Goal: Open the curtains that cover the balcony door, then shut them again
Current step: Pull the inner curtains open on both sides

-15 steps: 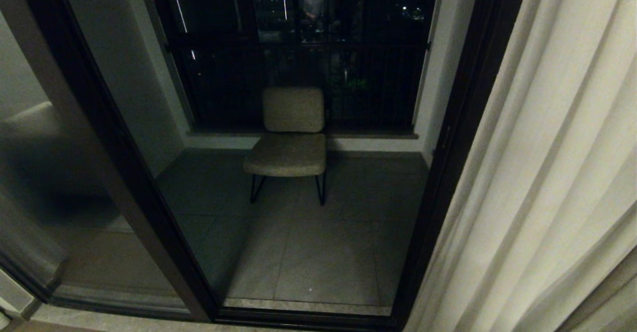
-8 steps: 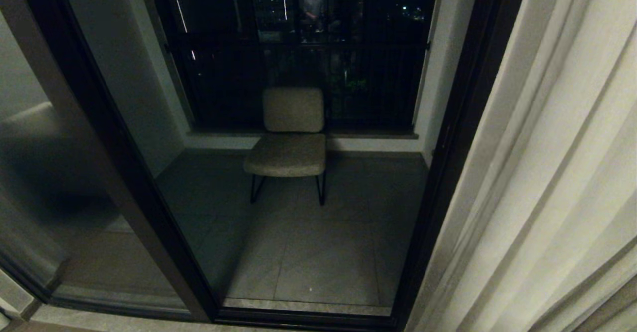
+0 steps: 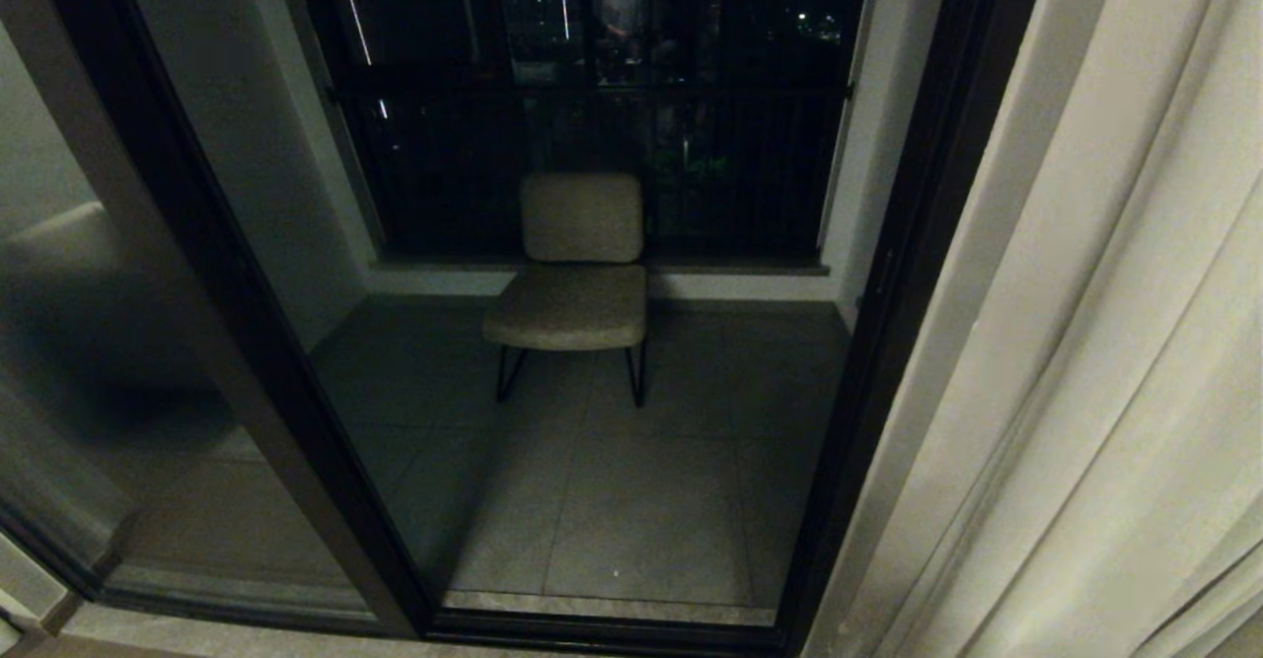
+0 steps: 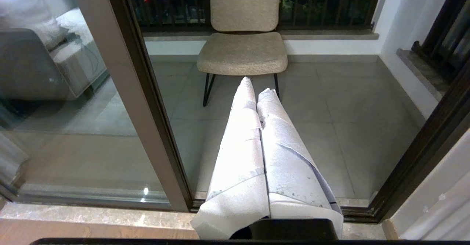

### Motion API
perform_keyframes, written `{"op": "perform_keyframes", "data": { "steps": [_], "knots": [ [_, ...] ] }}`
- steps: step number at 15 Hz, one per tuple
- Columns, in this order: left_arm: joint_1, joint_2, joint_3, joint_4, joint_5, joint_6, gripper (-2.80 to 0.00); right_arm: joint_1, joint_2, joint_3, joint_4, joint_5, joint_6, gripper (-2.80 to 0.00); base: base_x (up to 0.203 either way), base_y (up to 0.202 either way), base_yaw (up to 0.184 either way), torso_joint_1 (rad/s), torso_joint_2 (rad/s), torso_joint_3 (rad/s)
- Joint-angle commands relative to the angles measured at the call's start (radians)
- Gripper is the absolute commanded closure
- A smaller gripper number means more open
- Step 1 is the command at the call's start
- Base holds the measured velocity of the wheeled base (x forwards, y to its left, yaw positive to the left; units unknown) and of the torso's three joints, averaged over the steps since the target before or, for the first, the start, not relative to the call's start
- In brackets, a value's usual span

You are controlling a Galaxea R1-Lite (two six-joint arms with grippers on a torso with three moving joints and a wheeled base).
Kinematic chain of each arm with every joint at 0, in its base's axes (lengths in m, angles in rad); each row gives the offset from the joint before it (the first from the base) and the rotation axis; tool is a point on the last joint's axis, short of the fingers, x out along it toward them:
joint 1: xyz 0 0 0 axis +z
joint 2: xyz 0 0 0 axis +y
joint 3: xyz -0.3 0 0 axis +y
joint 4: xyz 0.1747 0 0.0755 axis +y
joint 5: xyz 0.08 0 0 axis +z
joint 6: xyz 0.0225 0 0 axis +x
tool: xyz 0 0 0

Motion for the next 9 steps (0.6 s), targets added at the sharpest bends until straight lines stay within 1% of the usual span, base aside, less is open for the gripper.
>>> {"op": "perform_keyframes", "data": {
  "steps": [1, 2, 3, 4, 7, 9],
  "knots": [
    [0.000, 0.000, 0.000, 0.000, 0.000, 0.000, 0.00, -0.003, 0.003, 0.007, 0.005, 0.003, 0.001, 0.00, 0.000, 0.000, 0.000, 0.000, 0.00, 0.000],
    [0.000, 0.000, 0.000, -0.001, 0.000, 0.000, 0.00, -0.003, -0.008, 0.015, 0.009, 0.009, 0.001, 0.00, 0.000, 0.000, 0.000, 0.000, 0.00, 0.000],
    [0.000, 0.000, 0.000, 0.000, 0.000, 0.000, 0.00, -0.003, -0.019, 0.036, 0.003, 0.048, 0.002, -2.80, 0.000, 0.000, 0.000, 0.000, 0.00, 0.000],
    [0.000, 0.000, 0.000, -0.001, 0.000, 0.000, 0.00, -0.003, -0.034, 0.057, -0.003, 0.079, 0.002, -2.80, 0.000, 0.000, 0.000, 0.000, 0.00, 0.000],
    [0.000, 0.000, 0.000, 0.000, 0.000, 0.000, 0.00, -0.003, -0.078, 0.101, 0.009, 0.097, 0.004, -2.80, 0.000, 0.000, 0.000, 0.000, 0.00, 0.000],
    [0.000, 0.000, 0.000, 0.000, 0.000, 0.000, 0.00, -0.003, -0.121, 0.154, 0.013, 0.142, 0.004, -2.80, 0.000, 0.000, 0.000, 0.000, 0.00, 0.000]
  ]
}}
